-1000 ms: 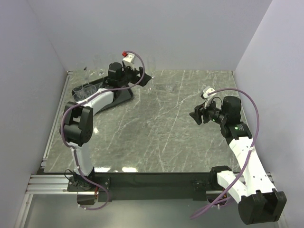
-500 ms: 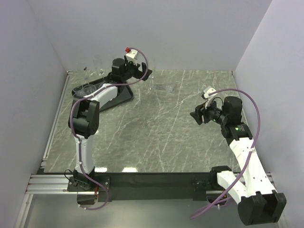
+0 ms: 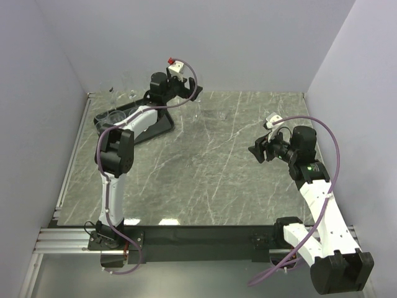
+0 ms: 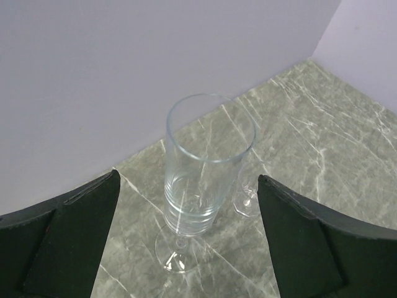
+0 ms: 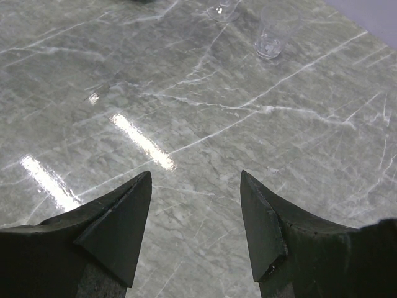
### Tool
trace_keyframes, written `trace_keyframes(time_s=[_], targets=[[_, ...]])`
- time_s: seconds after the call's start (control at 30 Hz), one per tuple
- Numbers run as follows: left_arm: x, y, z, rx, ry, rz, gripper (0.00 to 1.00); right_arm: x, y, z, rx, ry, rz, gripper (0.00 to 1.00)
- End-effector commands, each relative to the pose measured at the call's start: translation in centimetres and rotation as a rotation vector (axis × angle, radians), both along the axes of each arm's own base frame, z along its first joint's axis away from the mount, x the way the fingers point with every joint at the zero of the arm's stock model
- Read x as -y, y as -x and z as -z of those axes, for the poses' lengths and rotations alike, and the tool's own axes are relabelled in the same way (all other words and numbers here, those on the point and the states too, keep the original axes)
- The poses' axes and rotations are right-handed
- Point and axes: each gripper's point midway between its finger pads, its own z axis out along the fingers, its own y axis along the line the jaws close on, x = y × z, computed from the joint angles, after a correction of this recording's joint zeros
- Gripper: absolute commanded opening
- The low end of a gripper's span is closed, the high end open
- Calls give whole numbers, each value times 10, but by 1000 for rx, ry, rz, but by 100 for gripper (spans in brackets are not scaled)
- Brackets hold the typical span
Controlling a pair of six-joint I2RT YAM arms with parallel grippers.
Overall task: Place the glasses into the tray
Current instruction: Grab a glass with a robot arm
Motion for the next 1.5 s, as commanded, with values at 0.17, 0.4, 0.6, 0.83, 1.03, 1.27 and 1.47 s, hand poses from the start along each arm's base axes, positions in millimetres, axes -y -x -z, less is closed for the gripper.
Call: trace_keyframes(time_s=[0.17, 0.4, 0.6, 0.83, 1.03, 1.27, 1.47], targets=[[7, -12, -30, 110, 3, -17, 95, 1, -3, -14, 63, -3, -5, 66], [11, -18, -34, 123, 16, -26, 91, 1, -3, -13, 59, -9, -9, 66], [15, -21, -34, 130, 30, -31, 88, 2, -4, -12, 57, -8, -6, 66], [21, -23, -32, 139, 37, -36, 86, 2, -4, -11, 54, -8, -5, 66], [22, -26, -35, 160, 44, -50, 84, 3, -5, -11, 55, -6, -2, 66], [24, -30, -36, 181, 56, -64, 79, 4, -5, -10, 55, -3, 0, 66], [27, -31, -36, 186, 71, -66, 75, 4, -6, -10, 54, -2, 4, 66]])
